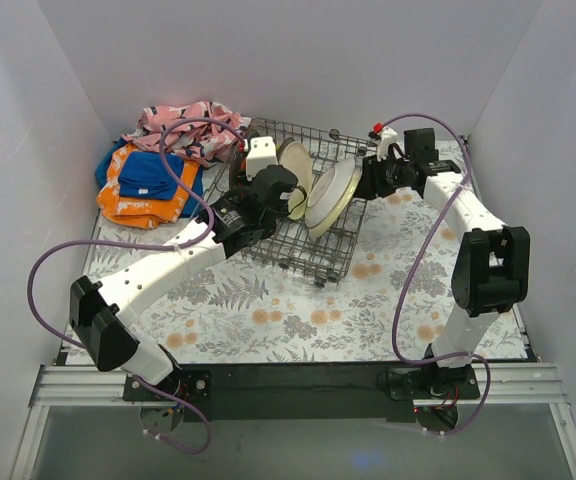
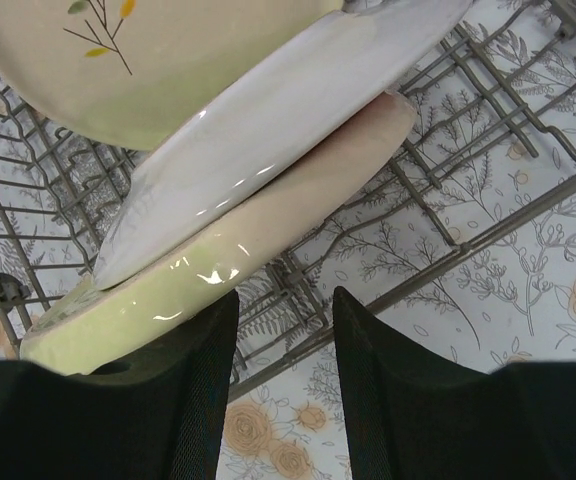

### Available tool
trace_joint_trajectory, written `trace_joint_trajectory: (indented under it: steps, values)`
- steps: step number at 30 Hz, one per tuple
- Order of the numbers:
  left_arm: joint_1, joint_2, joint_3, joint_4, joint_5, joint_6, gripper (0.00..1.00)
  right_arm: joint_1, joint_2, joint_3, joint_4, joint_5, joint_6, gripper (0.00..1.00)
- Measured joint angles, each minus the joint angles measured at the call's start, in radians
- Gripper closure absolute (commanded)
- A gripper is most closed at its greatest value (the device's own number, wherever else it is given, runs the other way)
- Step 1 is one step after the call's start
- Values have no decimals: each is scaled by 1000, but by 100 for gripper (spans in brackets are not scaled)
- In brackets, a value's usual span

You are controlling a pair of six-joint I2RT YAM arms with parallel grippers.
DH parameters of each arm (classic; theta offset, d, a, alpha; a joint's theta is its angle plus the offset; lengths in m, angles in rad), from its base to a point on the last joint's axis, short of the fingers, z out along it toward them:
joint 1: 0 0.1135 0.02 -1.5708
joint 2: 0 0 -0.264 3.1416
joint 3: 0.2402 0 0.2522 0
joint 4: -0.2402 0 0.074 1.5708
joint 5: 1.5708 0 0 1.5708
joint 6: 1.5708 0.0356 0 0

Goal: Load the plates into the dish rack
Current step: Insert the plate into the dish rack

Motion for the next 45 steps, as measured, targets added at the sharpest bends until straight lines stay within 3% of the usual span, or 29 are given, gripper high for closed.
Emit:
trace_joint_trajectory:
  steps: [27,45]
  values:
    - [0,-74,-42,-50,56,-77,62,115,186,207,2,-3,63,46]
    - [0,-75,-55,-61,74,-91,62,156,241,256,1,17,52,34]
